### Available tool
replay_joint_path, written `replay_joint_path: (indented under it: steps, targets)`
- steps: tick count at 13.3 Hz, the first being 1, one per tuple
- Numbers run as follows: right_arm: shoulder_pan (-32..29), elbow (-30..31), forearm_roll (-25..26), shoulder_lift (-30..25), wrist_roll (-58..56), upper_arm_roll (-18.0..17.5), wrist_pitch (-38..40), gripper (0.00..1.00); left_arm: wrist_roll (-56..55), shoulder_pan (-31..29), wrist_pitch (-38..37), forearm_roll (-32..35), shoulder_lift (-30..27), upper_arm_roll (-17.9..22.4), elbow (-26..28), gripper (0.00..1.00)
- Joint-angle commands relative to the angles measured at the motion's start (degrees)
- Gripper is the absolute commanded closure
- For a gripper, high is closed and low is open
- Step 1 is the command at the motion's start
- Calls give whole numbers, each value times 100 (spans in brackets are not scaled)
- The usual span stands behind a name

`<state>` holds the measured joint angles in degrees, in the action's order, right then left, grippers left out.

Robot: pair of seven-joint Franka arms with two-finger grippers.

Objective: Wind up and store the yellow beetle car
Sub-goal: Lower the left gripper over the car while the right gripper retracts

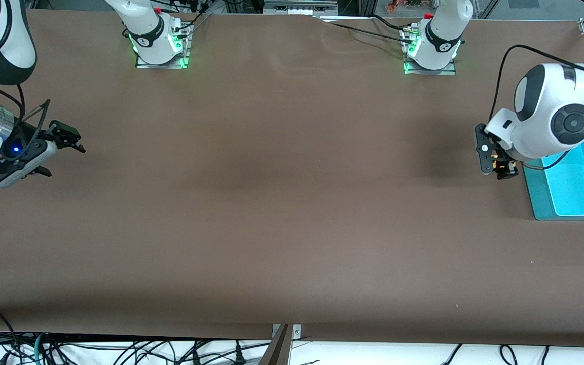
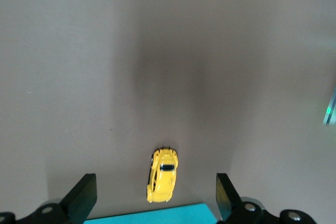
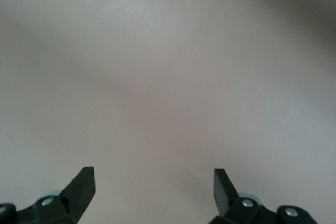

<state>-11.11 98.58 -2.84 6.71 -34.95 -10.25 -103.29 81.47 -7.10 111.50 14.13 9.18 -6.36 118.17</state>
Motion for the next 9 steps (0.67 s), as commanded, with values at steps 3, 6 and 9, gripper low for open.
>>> replay_joint_path:
  steps: [3,6,9]
  targets:
    - [266,-225,-15,-353,1663,163,668,0,1027,-781,697,512,600,-58,163,0]
    - [319,-269,-7,-626,2614,146,941,0,1406,-1195,1425,520,979,-49,303,0]
    - [320,-313,11,-688,2783,120,1161,0,1424,-1619,1962,520,1139,-84,767,0]
